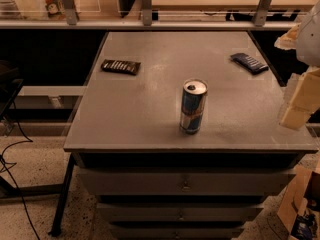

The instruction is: Move rxbar blueberry near redbull can

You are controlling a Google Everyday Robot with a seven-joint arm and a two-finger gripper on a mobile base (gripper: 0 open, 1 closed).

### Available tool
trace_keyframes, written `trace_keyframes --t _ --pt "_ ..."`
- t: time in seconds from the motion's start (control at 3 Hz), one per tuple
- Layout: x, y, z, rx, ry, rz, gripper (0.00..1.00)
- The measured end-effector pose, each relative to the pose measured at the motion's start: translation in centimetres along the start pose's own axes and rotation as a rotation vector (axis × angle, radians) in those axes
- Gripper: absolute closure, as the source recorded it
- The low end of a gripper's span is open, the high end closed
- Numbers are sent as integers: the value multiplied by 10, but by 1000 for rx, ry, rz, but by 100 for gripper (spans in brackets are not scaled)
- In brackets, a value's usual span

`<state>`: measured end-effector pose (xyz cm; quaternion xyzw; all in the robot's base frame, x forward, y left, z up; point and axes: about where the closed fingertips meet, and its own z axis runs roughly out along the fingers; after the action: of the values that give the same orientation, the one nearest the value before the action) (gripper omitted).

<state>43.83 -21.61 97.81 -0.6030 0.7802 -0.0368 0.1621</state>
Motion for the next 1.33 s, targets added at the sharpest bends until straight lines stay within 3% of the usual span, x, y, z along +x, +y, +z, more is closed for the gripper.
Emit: trace_keyframes --t 0.33,0.67,1.0,1.33 --pt "0 0 0 0 0 0 0" --pt "3 -14 -10 51 24 4 0" --pt "7 -61 -24 158 0 -11 0" --pt "16 -132 -35 283 6 -39 0"
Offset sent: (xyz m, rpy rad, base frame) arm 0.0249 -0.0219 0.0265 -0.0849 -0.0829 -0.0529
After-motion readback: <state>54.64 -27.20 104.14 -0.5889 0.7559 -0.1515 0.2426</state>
